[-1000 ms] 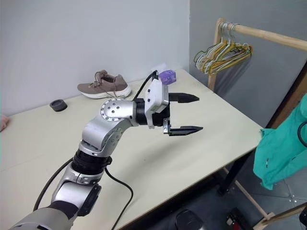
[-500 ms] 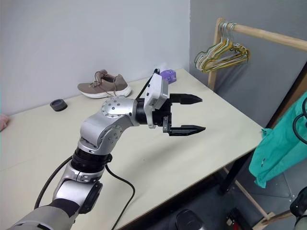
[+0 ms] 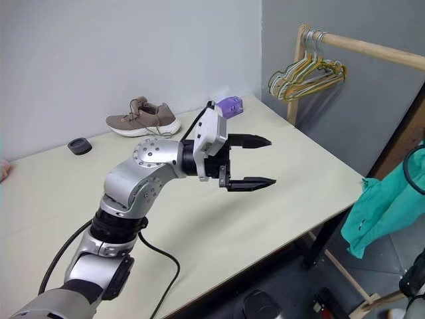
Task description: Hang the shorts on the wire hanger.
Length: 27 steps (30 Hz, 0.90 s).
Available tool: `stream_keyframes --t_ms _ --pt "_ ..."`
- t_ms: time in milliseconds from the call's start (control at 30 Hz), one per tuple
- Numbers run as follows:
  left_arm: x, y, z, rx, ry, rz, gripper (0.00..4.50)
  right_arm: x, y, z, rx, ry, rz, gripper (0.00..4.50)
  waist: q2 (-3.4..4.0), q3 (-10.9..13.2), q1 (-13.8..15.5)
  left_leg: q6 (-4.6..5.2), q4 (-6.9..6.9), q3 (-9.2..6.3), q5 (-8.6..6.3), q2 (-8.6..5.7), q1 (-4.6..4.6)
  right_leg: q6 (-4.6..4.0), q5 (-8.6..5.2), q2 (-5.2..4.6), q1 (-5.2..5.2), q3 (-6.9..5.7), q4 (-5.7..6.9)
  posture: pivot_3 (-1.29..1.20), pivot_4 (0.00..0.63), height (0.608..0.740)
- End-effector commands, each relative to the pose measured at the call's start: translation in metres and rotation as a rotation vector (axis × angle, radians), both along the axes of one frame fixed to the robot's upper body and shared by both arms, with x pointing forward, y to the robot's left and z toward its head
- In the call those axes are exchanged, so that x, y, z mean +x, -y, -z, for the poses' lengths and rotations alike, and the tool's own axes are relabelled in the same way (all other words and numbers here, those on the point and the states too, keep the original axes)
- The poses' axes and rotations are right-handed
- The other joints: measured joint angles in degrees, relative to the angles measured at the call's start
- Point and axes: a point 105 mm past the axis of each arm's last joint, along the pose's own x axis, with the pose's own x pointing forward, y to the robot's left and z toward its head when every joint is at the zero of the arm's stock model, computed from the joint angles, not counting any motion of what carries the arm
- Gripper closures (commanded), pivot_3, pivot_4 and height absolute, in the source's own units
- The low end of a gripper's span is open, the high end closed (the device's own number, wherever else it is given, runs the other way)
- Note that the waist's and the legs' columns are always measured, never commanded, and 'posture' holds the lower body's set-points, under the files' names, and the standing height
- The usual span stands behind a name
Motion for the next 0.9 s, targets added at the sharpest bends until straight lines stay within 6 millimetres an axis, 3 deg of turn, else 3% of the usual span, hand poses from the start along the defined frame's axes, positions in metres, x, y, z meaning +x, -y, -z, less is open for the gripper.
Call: stream_keyframes --t_ms 33,100,167,267,367,500,667,800,900 --pt "0.021 -0.024 -0.005 -0.020 0.045 -0.195 0.00 0.015 -0.049 -0.028 -0.215 0.120 -0.211 0.03 -0.02 0.0 0.0 0.00 0.00 0.00 0.00 0.00 0.00 0.00 0.00 0.00 0.00 0.00 0.00 -0.47 0.016 0.740" --pt "0.039 -0.042 -0.002 -0.033 0.044 -0.360 0.00 0.028 -0.077 -0.022 -0.266 0.131 -0.349 0.03 0.00 0.0 0.0 0.00 0.00 -0.02 0.00 0.03 0.04 0.02 0.01 0.00 0.02 -0.01 0.01 -0.45 0.007 0.740" --pt "0.064 -0.074 0.004 -0.046 0.042 -0.617 0.00 0.041 -0.115 -0.005 -0.276 0.131 -0.536 0.03 -0.15 -0.1 0.1 0.00 0.02 -0.07 0.00 0.05 0.05 0.06 0.03 -0.01 0.04 -0.04 0.02 -0.41 0.000 0.740" --pt "0.086 -0.139 0.019 -0.075 0.061 -1.036 0.00 0.054 -0.175 0.030 -0.202 0.140 -0.832 0.03 -0.36 -0.1 0.5 0.00 0.02 -0.17 0.00 0.11 0.17 0.10 0.06 -0.11 0.05 -0.09 0.02 -0.36 0.000 0.740" --pt "0.079 -0.195 0.044 -0.038 0.051 -1.356 0.00 0.062 -0.214 0.064 -0.175 0.133 -0.993 0.03 -0.40 -0.1 2.0 0.00 0.03 -0.27 0.00 0.10 0.13 0.09 0.08 -0.20 -0.05 -0.18 0.07 -0.28 0.000 0.740" --pt "0.052 -0.240 0.071 -0.033 0.035 -1.586 0.00 0.074 -0.243 0.112 -0.097 0.091 -1.104 0.03 -0.53 -0.2 6.7 0.00 0.10 -0.49 0.00 0.06 -0.28 -0.04 0.21 -0.29 -0.36 -0.37 0.14 -0.20 0.000 0.740" --pt "0.026 -0.271 0.094 -0.076 -0.051 -1.744 0.00 0.085 -0.269 0.149 -0.001 0.058 -1.163 0.03 -0.80 -0.3 14.2 -0.04 0.10 -0.61 -0.02 -0.05 -0.69 -0.21 0.33 -0.46 -0.77 -0.55 0.13 -0.12 0.000 0.740" --pt "0.025 -0.273 0.088 -0.122 -0.035 -1.727 0.00 0.096 -0.279 0.155 0.016 0.058 -1.185 0.03 -0.82 -0.3 19.7 -0.06 0.12 -0.70 -0.02 -0.14 -0.71 -0.28 0.37 -0.55 -0.79 -0.68 0.14 -0.04 0.000 0.740" --pt "0.028 -0.270 0.084 -0.121 -0.035 -1.699 0.00 0.103 -0.283 0.159 0.037 0.051 -1.205 0.03 -0.83 -0.4 22.0 -0.07 0.12 -0.69 -0.01 -0.19 -0.67 -0.32 0.41 -0.57 -0.79 -0.69 0.17 0.01 0.011 0.740"
